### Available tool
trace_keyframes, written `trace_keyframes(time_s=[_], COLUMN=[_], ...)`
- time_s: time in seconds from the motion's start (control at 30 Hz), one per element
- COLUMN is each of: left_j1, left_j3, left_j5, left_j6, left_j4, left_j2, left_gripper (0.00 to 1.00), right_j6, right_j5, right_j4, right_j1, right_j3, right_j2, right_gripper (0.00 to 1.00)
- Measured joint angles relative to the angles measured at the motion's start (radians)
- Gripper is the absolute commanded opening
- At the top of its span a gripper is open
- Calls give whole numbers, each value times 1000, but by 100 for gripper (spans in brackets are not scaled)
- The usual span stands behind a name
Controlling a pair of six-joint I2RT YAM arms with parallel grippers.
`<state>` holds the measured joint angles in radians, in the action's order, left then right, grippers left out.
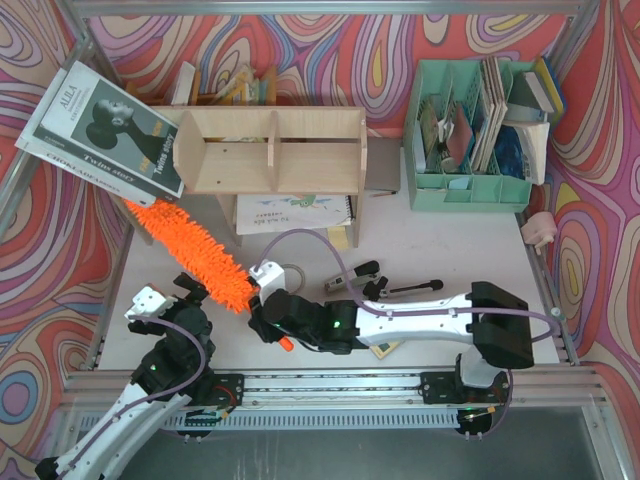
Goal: Dust the bookshelf with a duster
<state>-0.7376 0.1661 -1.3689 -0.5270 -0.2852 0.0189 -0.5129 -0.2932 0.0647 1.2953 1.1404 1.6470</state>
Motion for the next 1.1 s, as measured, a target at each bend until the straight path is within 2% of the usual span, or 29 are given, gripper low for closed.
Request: trace_keyframes(time_s=[0.47,0.77,1.1], left_j1=[1,1,1], left_j3=[0,0,-5], left_j5=[0,0,0], left_j6=[0,0,5], left_j4=[0,0,2], left_j2=[0,0,0], left_gripper=[99,99,98], right_j6=[-16,20,45], right_j5=[131,138,126], right_j4=[-125,-125,-99], right_j1=[-53,-52,-53], right_j3=[43,42,41], right_j2=[126,120,30], right_gripper=[0,0,0])
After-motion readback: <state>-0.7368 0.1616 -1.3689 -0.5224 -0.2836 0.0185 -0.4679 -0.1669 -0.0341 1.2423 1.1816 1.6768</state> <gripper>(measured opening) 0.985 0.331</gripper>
